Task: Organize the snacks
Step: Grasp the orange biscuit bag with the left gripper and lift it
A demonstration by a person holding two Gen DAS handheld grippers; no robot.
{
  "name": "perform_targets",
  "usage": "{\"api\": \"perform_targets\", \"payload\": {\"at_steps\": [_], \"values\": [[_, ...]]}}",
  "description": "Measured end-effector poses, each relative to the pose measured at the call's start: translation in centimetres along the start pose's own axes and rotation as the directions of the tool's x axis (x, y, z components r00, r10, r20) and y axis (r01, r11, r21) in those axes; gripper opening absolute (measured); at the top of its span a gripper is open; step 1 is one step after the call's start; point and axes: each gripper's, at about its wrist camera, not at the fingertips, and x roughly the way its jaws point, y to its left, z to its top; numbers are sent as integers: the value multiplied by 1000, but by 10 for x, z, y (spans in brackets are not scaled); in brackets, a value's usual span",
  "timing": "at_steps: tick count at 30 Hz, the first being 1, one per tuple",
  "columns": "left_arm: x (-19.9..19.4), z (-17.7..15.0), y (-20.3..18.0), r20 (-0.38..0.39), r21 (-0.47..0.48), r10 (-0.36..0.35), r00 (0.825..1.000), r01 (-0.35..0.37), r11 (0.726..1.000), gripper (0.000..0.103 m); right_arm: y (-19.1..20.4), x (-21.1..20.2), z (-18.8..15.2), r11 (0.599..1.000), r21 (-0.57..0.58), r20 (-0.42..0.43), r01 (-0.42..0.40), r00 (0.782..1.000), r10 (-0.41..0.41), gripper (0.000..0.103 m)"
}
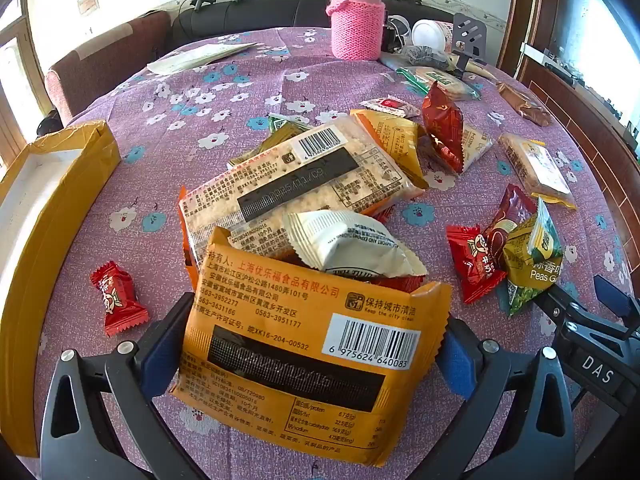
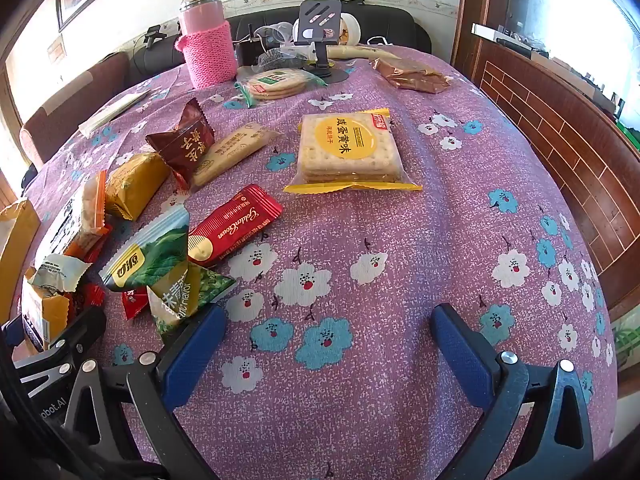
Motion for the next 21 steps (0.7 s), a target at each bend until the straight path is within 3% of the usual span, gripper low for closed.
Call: {"api": "perform_targets", "payload": {"at_steps": [6,15,18,21], "values": [[0,0,1,-4,-8,0,1000,0,1000,103,0,0,0,1000,2,0,1,1000,-1,103],[-11,-7,4,-106,105,-98,990,109,988,102,-3,1,4,1000,-1,-36,-15,999,15,103],[-30,-16,17,-90,67,-205,975,211,975,96,-2,3,7,1000,-11,-66,-16,998,16,103],[-68,-23,34,18,77,-276,961,274,959,94,-1,3,6,1000,-24,-66,-19,998,18,103]]}}
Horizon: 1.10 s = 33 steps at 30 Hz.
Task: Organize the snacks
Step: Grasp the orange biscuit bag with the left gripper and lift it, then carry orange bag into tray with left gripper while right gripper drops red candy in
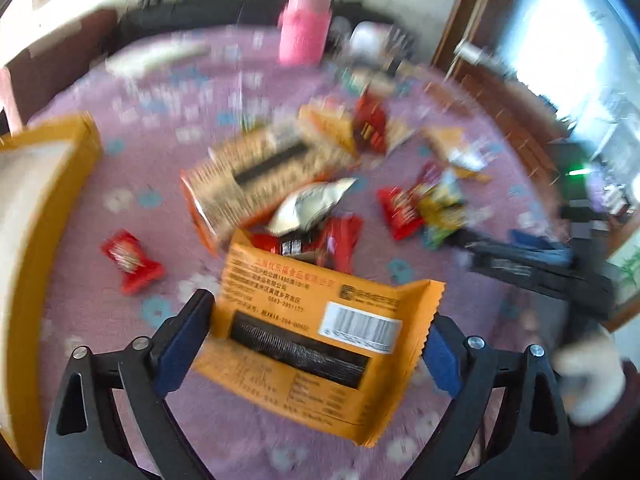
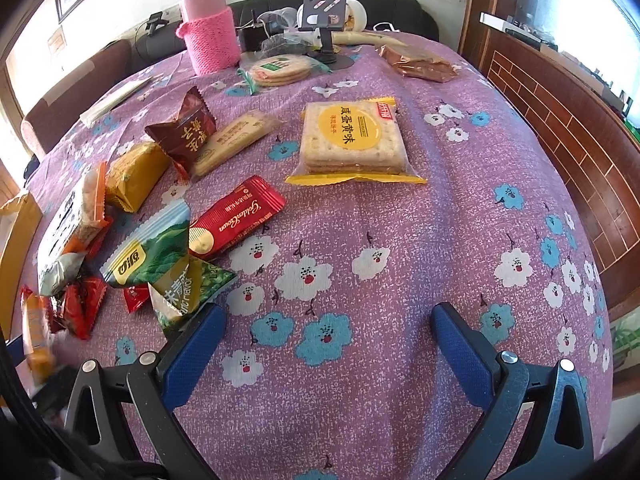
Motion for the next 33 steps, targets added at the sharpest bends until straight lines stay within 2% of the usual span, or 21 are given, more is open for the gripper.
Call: {"api": "perform_targets", "payload": {"at_steps": [2,5,7,9,11,13,15,16,17,18,19,20,21,23,28,33], "values": [[-38,-5,5,114,26,2,993,-4,1000,95,0,0,0,1000,-2,3,0,1000,0,103],[-89,-9,22,263,13,24,964,-28,1000,96,-3,-2,-1,1000,-11,-2,-1,1000,1,100],[-109,-12,39,299,3,33,954,-36,999,97,-5,-13,-5,1000,-13,24,15,1000,-15,91],[-112,-8,57,290,-28,60,955,-54,998,97,-7,-30,-12,1000,-8,75,14,997,-13,91],[-108,-14,70,268,-45,49,962,-38,998,97,-5,-50,-18,1000,-15,129,7,992,-5,91],[-93,-23,76,207,-51,4,978,7,999,97,2,-68,-21,997,-39,155,-59,986,65,91],[-80,-39,74,156,-52,-39,987,47,998,96,14,-79,-22,984,-60,140,-169,974,176,91],[-73,-42,71,128,-53,-63,990,70,996,92,25,-80,-23,967,-80,117,-241,961,249,89],[-71,-45,69,118,-54,-75,990,82,995,87,32,-80,-23,956,-91,102,-277,953,286,86],[-70,-47,64,105,-50,-93,990,99,994,74,44,-78,-23,942,-106,77,-319,942,328,80],[-70,-48,63,89,-48,-110,990,114,992,68,55,-75,-22,933,-119,57,-341,935,349,76],[-72,-48,61,91,-50,-107,990,112,992,69,71,-70,-19,919,-138,29,-370,926,377,70],[-76,-50,63,97,-57,-98,990,104,993,69,80,-66,-16,913,-149,13,-381,922,387,65],[-81,-52,68,96,-83,-93,991,101,991,69,99,-57,-10,903,-177,-7,-390,918,395,65],[-79,-60,76,64,-130,-88,994,95,987,69,131,-24,-4,919,-174,-71,-353,936,345,65],[-69,-59,67,25,-138,-103,994,106,985,69,152,-18,-8,938,-217,-47,-271,962,268,63]]}}
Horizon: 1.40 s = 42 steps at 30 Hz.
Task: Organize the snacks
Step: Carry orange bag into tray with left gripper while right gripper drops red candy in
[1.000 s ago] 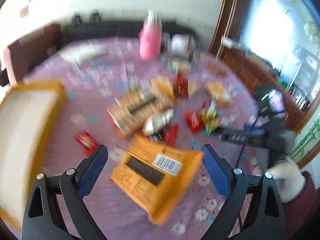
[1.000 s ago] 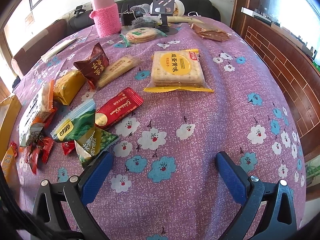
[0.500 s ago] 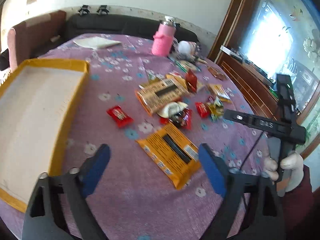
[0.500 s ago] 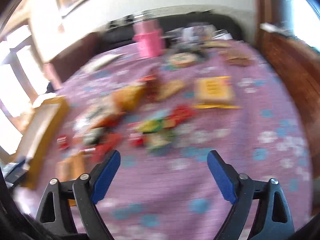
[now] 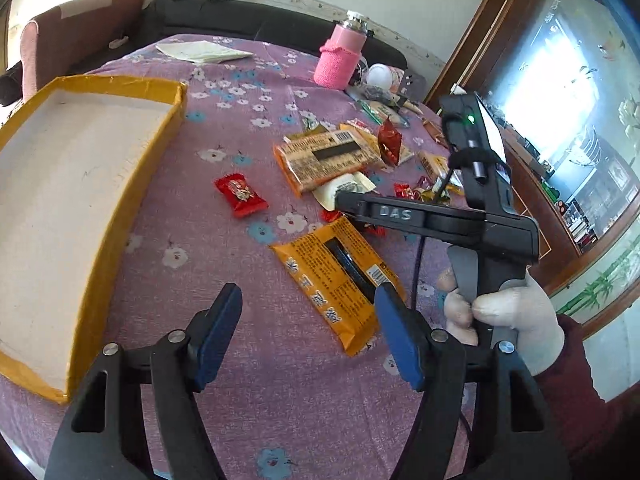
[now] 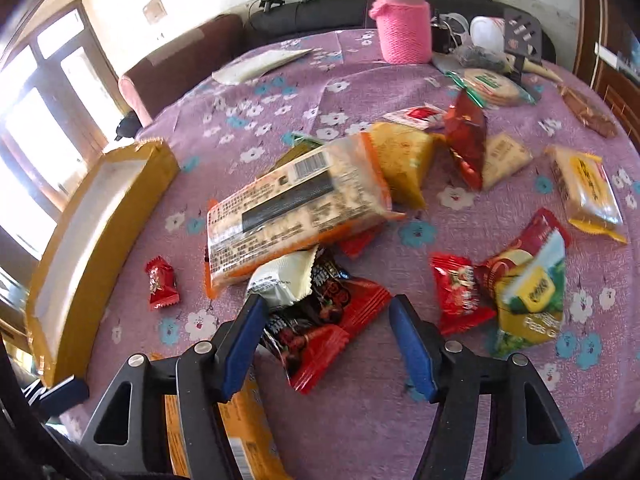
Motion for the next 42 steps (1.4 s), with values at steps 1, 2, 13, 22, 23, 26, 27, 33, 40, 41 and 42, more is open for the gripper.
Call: {"api": "perform_targets", "payload": {"at_steps": [1,2,13,22,23,26,27,33,40,41,42], "values": [[4,1,-3,-14,3,3,1000,-3,1000,69,4,1,-1,1000,-16,-2,20,1000,-20,60],[8,1,-8,-28,6,4,1000,-4,1000,69,5,0,-1,999,-28,1,36,999,-36,45],[63,18,-45,-99,40,95,991,-91,995,70,-53,-15,-10,989,110,40,-95,995,91,8],[87,20,-64,-86,157,174,981,-159,975,74,-54,-24,-9,969,124,77,-214,976,206,36],[85,19,-63,-86,158,164,983,-149,976,73,-53,-25,-9,968,117,77,-220,974,212,37],[75,19,-50,-82,128,149,985,-138,982,69,-50,-27,-11,971,92,76,-221,974,214,38],[72,19,-45,-80,113,149,986,-140,984,69,-49,-26,-10,971,85,70,-223,974,217,38],[29,23,-6,-19,-2,117,993,-117,993,69,-28,-17,-17,986,-52,-7,-160,987,160,40],[-32,23,32,93,-72,127,988,-120,990,69,-14,-21,-28,991,-122,6,-63,998,64,42],[-39,23,38,108,-78,137,985,-129,989,69,-14,-22,-31,991,-125,10,-54,998,56,41],[-44,22,44,121,-85,147,982,-137,987,69,-15,-23,-34,991,-129,17,-42,999,44,41]]}}
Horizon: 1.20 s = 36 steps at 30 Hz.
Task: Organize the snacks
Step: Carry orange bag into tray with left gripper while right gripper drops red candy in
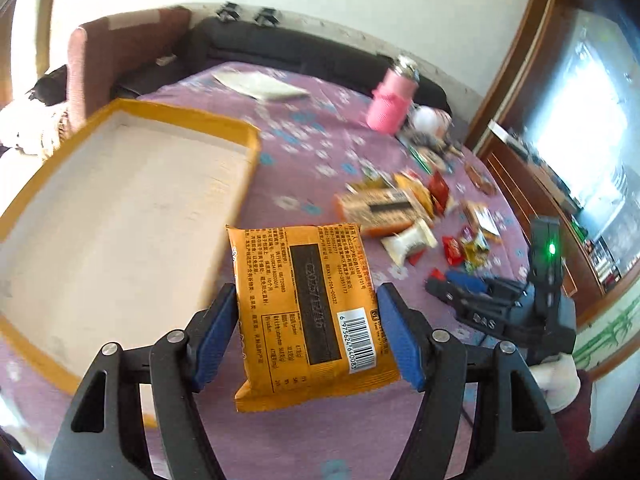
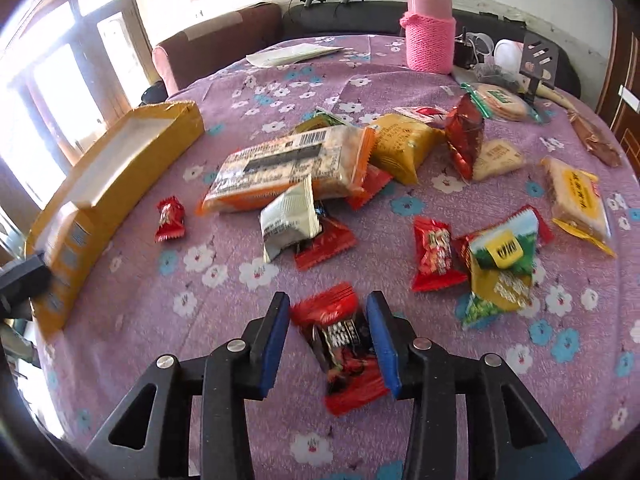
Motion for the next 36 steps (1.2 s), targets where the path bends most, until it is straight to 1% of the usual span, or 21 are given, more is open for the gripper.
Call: {"api": "perform_targets", "payload": {"at_steps": [1,4,7,9,11,14,16,18,19,20,21,22,23,24,26,27,28,30,33,35,36], "values": [[-4,0,7,10,-7,8,1000,-8,1000,70,2,-1,-2,1000,-9,4,12,1000,-12,41],[-13,-1,29,33,-51,18,999,-16,999,70,11,-2,-5,996,-54,1,67,998,-67,36],[-24,-3,48,57,-89,29,998,-24,996,70,16,-4,-8,994,-72,-6,78,997,-78,30],[-30,-3,60,70,-106,46,996,-38,994,70,21,-8,-10,992,-80,-3,96,995,-96,25],[-34,-2,76,78,-134,69,995,-58,989,70,22,-13,-11,995,-58,-7,79,997,-79,25],[-41,1,98,92,-169,106,990,-90,982,70,32,-34,-1,999,-33,28,10,1000,-9,25],[-42,4,115,93,-194,136,986,-116,974,70,50,-51,11,996,-34,61,-78,995,80,25],[-41,6,130,88,-209,160,983,-138,968,70,80,-63,26,979,-58,73,-193,978,197,25],[-38,7,136,82,-212,175,981,-154,965,70,93,-65,32,970,-72,69,-233,969,238,25],[-36,7,142,76,-214,190,979,-170,962,70,113,-64,38,953,-93,58,-287,954,293,24],[-33,9,148,68,-217,207,976,-188,958,70,128,-62,43,941,-104,45,-323,943,329,24],[-28,11,156,56,-222,225,973,-208,953,70,149,-57,49,922,-112,21,-370,927,374,24],[-28,11,162,50,-223,237,970,-221,949,70,164,-52,52,911,-116,3,-397,917,399,24],[-26,12,168,42,-226,253,967,-237,945,70,188,-43,57,895,-135,-24,-425,904,426,24],[-22,14,181,30,-240,270,962,-255,937,70,220,-30,60,884,-171,-50,-434,900,433,24],[-21,14,186,27,-244,270,962,-255,935,67,241,-18,62,875,-187,-75,-447,894,441,24],[-19,15,190,24,-246,273,962,-259,934,65,251,-12,61,871,-191,-89,-453,892,444,24],[-19,15,198,22,-255,270,963,-255,932,65,275,6,61,867,-201,-119,-456,890,440,24],[-21,15,206,29,-276,244,969,-226,934,65,296,32,61,870,-193,-148,-454,890,432,24],[-24,15,211,44,-298,220,974,-197,934,65,301,42,62,870,-199,-155,-451,891,426,24],[-28,15,213,53,-306,209,976,-183,934,65,303,43,62,871,-207,-153,-446,894,421,27]]}}
